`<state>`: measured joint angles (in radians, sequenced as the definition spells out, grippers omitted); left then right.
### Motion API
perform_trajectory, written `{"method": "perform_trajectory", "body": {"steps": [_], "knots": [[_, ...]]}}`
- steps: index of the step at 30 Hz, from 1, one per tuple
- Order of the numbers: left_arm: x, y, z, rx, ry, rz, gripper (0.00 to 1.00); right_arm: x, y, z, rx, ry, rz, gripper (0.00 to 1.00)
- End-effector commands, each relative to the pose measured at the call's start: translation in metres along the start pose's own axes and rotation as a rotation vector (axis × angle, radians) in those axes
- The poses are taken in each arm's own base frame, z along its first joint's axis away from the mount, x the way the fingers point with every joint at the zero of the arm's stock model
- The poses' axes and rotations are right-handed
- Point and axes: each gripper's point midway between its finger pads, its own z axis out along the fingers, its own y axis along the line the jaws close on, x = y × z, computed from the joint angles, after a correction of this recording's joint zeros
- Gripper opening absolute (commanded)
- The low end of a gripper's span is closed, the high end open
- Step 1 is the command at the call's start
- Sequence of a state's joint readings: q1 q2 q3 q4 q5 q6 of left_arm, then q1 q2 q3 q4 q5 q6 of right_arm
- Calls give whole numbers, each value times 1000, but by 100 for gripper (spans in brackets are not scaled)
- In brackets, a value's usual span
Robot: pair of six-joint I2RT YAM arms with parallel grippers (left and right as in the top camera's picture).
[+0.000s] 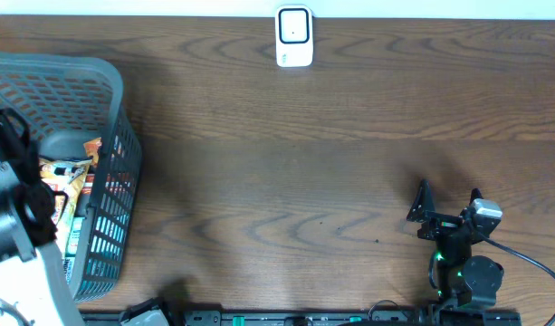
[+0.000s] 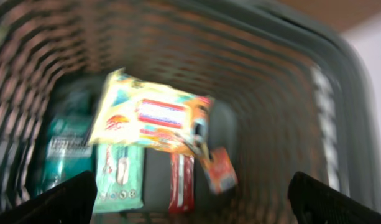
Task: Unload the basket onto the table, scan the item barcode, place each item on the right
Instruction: 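Reach the left gripper into the basket toward the yellow snack bag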
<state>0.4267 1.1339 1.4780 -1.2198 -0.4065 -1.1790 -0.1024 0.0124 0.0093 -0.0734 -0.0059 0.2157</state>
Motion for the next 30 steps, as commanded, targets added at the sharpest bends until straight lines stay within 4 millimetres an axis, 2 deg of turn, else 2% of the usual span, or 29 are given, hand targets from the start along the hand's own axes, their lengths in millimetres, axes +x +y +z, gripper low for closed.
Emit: {"method": "perform_trajectory", "body": {"steps": [1,8,12,19,25,30], "knots": [[10,18,34,-139,-1,-324,98,0,-5,0,20,-5,-13,99],[42,18,100,-245,12,-373,98,0,-5,0,20,-5,-13,99],[60,23,126,-305,20,-457,98,0,-5,0,20,-5,-13,99],[87,24,174,-341,42,-453,98,0,-5,0,20,-5,-13,99],[106,33,202,-385,49,-449,98,0,-5,0,20,-5,-13,99],[115,44,216,-394,40,-463,98,0,-5,0,20,-5,-13,99]]}}
